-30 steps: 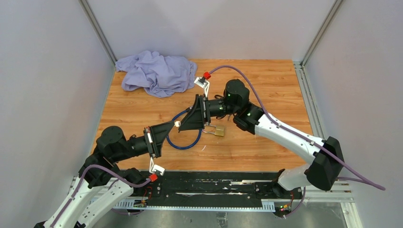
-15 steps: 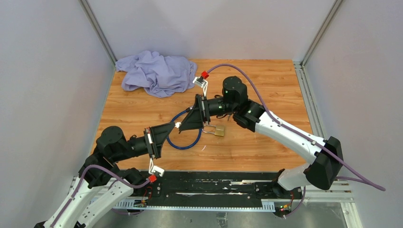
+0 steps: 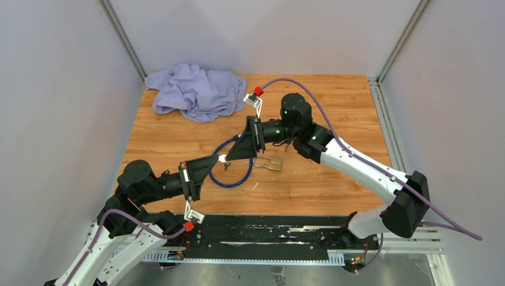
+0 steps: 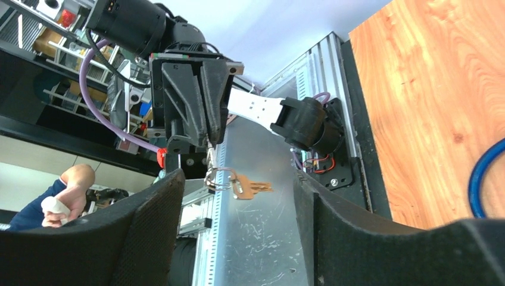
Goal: Unlock with the key
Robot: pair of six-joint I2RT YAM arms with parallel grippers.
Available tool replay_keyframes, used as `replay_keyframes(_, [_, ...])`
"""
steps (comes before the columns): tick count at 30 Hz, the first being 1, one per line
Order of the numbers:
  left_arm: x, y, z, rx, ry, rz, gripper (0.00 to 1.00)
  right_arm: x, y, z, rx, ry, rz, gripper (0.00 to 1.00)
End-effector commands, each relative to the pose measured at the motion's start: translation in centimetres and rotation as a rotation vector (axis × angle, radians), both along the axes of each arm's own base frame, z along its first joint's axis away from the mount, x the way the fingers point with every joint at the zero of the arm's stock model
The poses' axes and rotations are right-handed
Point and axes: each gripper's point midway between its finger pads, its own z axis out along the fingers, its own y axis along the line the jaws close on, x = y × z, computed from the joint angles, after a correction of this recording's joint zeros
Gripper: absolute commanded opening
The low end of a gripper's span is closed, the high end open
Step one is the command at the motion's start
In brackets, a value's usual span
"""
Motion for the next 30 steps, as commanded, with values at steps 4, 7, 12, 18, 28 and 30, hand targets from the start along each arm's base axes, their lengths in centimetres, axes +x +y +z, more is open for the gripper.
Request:
replay_keyframes(4, [-1.2,-0.5,1.5,0.045,-0.237,-0.058,0.00,1.5,-0.6,2.5,0.057,-0.029,-0.019,0.60])
replay_keyframes(7, [-1.0,-0.6,1.2,0.051,-0.233,-0.053,0.00,0.9,-0.4,3.3,0.109,-0.002,0.015,0.56])
replay_keyframes(12, [-0.9,-0.6,1.1,0.054,-0.240,-0.052,0.00,-0.3,-0.1,3.8,0.141,0.016,0.057,0.52])
replay_keyframes(18, [-0.8,-0.5,1.4,0.050,-0.239,-0.044,0.00,-0.9,0.2,3.6,0.142,0.020,0.078,0.48])
replay_keyframes(28, [-0.8,-0.6,1.5,0.044,-0.239,-0.044,0.00,-1.0,1.0,1.8,0.104,0.039,0.085,0.48])
replay_keyframes(30, [-0.7,-0.6,1.6,0.044,-0.241,-0.044,0.00,-1.1,1.2,1.7,0.102,0.041,0.095,0.46])
